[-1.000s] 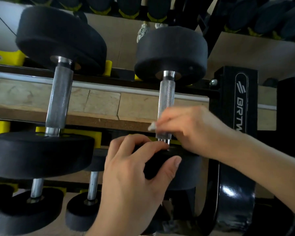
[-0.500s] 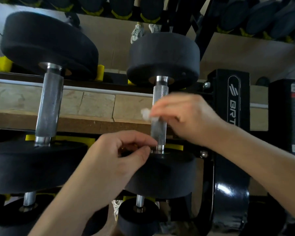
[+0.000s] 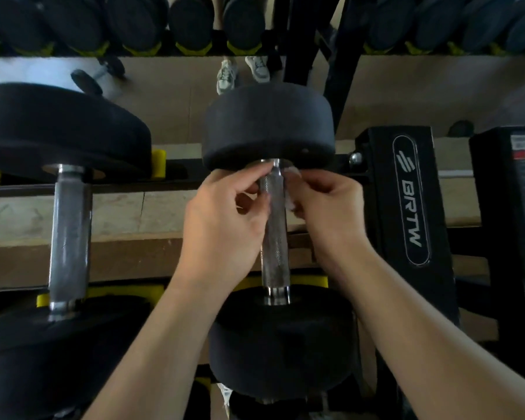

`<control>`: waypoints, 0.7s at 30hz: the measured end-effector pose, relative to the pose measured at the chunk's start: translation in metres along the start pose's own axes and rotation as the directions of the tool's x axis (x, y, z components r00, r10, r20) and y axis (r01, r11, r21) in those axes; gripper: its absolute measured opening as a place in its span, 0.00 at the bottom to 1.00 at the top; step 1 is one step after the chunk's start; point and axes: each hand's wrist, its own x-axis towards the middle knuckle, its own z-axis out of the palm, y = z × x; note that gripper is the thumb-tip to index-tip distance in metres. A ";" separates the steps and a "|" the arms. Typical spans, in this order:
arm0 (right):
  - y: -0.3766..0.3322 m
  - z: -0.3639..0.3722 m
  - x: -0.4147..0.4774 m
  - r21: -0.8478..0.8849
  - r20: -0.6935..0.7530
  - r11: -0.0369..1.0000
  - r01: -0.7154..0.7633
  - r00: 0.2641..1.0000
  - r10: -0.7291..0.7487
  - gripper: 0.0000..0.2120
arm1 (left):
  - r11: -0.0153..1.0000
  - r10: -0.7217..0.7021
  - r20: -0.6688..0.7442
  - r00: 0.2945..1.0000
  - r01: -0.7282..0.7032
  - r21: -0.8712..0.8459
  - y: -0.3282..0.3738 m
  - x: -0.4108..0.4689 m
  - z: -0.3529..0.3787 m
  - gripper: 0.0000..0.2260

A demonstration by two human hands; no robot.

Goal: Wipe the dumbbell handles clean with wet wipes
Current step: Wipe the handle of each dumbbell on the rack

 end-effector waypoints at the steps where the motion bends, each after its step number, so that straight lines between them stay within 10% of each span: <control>1: -0.004 -0.001 0.000 0.049 0.004 0.999 0.006 1.000 -0.006 0.05 | 0.999 0.035 0.003 0.999 -0.035 0.008 -0.001 0.000 0.000 0.16; 6: -0.009 0.002 -0.012 -0.277 0.059 0.876 0.396 0.916 -0.396 0.06 | 0.997 0.070 0.026 0.997 -0.070 0.012 -0.002 -0.001 -0.004 0.17; 12: -0.001 0.000 -0.005 -0.161 -0.061 0.973 0.164 0.983 -0.175 0.06 | 0.995 0.085 0.000 0.996 -0.085 0.058 0.002 0.000 0.003 0.15; 16: -0.006 0.008 -0.010 -0.297 0.005 0.798 0.524 0.837 -0.547 0.07 | 0.997 0.080 -0.050 0.996 -0.080 -0.004 -0.002 -0.001 -0.005 0.11; 21: -0.009 -0.008 -0.015 -0.346 0.313 0.751 0.562 0.824 -0.472 0.10 | 0.992 0.121 -0.085 0.989 -0.118 0.045 -0.001 -0.010 -0.010 0.10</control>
